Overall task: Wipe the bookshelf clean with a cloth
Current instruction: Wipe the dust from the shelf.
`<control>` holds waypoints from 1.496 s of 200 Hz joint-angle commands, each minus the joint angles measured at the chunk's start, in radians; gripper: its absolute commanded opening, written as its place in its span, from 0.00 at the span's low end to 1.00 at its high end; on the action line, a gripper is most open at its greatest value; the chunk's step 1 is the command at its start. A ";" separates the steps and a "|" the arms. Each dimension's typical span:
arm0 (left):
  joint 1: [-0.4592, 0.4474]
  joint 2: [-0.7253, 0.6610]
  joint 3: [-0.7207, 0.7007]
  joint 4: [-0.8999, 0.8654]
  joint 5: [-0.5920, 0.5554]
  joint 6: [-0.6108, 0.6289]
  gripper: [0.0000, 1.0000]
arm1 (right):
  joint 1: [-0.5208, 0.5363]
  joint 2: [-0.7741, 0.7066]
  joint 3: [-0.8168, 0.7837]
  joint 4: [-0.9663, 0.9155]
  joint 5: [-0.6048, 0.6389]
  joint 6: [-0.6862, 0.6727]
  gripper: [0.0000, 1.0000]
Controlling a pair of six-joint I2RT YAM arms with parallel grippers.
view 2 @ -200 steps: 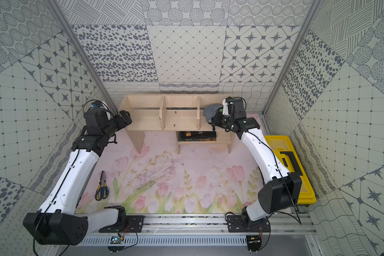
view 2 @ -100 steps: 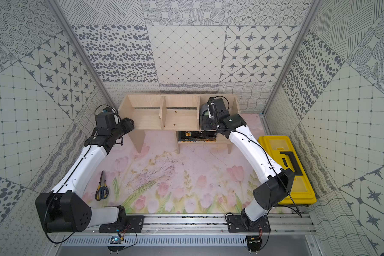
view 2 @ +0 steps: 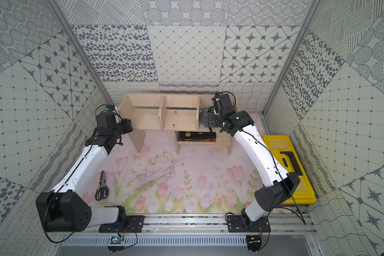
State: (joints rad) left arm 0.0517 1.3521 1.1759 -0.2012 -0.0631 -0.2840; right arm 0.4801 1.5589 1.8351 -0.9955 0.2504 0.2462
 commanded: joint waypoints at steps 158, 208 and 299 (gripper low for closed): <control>-0.084 -0.042 -0.024 0.000 -0.089 -0.194 0.00 | -0.110 0.060 -0.223 0.386 0.003 0.038 0.00; -0.087 -0.057 -0.027 -0.002 -0.111 -0.202 0.00 | 0.024 0.065 -0.271 0.487 -0.051 0.027 0.00; -0.097 -0.059 -0.054 0.026 -0.148 -0.183 0.00 | -0.122 -0.112 -0.366 0.445 0.011 0.035 0.00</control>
State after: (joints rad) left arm -0.0311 1.2957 1.1336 -0.2169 -0.2062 -0.3489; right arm 0.3557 1.4033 1.3746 -0.5446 0.2779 0.3317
